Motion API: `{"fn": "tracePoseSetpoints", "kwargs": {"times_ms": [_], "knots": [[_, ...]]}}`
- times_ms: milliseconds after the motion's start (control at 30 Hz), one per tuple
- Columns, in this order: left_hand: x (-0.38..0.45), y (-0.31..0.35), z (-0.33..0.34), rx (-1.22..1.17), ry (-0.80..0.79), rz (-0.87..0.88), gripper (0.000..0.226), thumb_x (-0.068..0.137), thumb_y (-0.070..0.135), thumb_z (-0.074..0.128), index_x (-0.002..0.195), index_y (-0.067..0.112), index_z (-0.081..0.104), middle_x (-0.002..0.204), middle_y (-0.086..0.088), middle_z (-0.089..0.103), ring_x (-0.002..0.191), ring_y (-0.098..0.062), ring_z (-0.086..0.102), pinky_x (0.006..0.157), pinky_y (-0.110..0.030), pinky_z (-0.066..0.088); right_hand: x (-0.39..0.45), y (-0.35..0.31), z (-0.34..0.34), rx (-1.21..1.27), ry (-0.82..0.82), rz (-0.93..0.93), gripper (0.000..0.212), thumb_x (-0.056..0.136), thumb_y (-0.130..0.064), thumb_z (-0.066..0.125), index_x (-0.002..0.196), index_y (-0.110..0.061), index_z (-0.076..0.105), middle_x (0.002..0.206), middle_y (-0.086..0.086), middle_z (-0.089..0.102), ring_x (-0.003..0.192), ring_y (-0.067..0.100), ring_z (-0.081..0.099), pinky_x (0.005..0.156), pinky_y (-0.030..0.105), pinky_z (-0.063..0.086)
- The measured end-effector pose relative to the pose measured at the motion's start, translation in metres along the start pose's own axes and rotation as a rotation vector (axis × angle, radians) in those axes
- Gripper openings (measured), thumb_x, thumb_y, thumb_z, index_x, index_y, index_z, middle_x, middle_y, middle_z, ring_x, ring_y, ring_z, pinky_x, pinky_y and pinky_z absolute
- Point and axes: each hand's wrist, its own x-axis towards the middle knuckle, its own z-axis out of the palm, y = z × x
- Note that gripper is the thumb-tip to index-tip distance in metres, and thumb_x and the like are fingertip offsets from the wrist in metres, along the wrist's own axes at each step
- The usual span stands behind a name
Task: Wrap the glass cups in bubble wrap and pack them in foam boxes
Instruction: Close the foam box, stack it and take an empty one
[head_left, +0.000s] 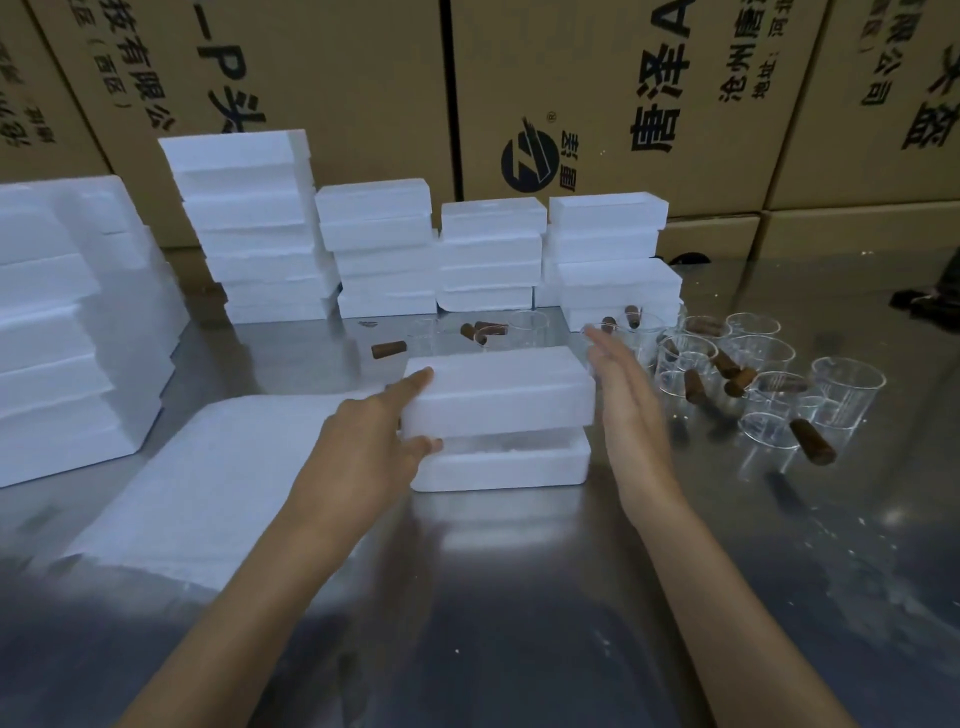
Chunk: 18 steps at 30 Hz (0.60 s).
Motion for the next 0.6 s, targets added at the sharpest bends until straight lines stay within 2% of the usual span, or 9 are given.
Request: {"fn": "tracePoseSetpoints", "kwargs": {"times_ms": [33, 100, 133, 233, 400, 600], "knots": [[-0.001, -0.001, 0.001, 0.003, -0.010, -0.007, 0.067, 0.088, 0.032, 0.074, 0.146, 0.042, 0.043, 0.126, -0.001, 0.066, 0.113, -0.022, 0.062, 0.091, -0.027, 0.043, 0.000, 0.001, 0.002, -0.020, -0.038, -0.001, 0.020, 0.098, -0.036, 0.054, 0.113, -0.042, 0.066, 0.106, -0.046, 0.059, 0.103, -0.023, 0.052, 0.077, -0.004, 0.037], [-0.002, -0.003, 0.002, 0.006, -0.009, -0.010, 0.067, 0.088, 0.032, 0.073, 0.146, 0.042, 0.043, 0.125, -0.001, 0.066, 0.113, -0.022, 0.061, 0.092, -0.029, 0.044, 0.000, 0.006, 0.004, -0.081, -0.103, 0.024, 0.021, 0.098, -0.033, 0.057, 0.116, -0.038, 0.066, 0.118, -0.032, 0.061, 0.108, -0.015, 0.053, 0.080, 0.003, 0.040], [-0.002, -0.003, 0.002, 0.012, -0.009, -0.009, 0.067, 0.088, 0.032, 0.073, 0.146, 0.042, 0.043, 0.124, -0.001, 0.066, 0.113, -0.022, 0.061, 0.093, -0.029, 0.044, 0.000, 0.009, 0.005, -0.106, -0.115, 0.034, 0.022, 0.098, -0.032, 0.057, 0.118, -0.037, 0.065, 0.120, -0.027, 0.059, 0.107, -0.016, 0.052, 0.079, 0.003, 0.040], [-0.001, -0.003, 0.002, 0.024, -0.024, -0.013, 0.068, 0.087, 0.031, 0.074, 0.146, 0.043, 0.043, 0.119, -0.002, 0.067, 0.110, -0.022, 0.062, 0.090, -0.028, 0.044, 0.000, 0.013, 0.003, -0.104, -0.088, 0.046, 0.022, 0.095, -0.025, 0.058, 0.113, -0.035, 0.065, 0.113, -0.022, 0.060, 0.091, -0.021, 0.051, 0.070, -0.002, 0.037], [-0.001, -0.004, -0.001, -0.015, -0.037, -0.024, 0.071, 0.081, 0.028, 0.079, 0.142, 0.044, 0.047, 0.120, 0.002, 0.068, 0.106, -0.015, 0.063, 0.083, -0.021, 0.039, -0.002, 0.015, 0.001, -0.086, -0.111, 0.090, 0.021, 0.092, -0.030, 0.059, 0.107, -0.044, 0.062, 0.116, -0.028, 0.058, 0.099, -0.012, 0.052, 0.077, 0.017, 0.038], [-0.002, -0.006, -0.001, -0.010, -0.038, -0.011, 0.071, 0.081, 0.027, 0.079, 0.141, 0.047, 0.046, 0.113, 0.001, 0.068, 0.103, -0.017, 0.063, 0.082, -0.021, 0.039, -0.004, 0.016, -0.001, -0.088, -0.135, 0.106, 0.031, 0.076, -0.043, 0.059, 0.107, -0.047, 0.061, 0.108, -0.039, 0.058, 0.093, -0.017, 0.053, 0.081, 0.019, 0.038]]}}
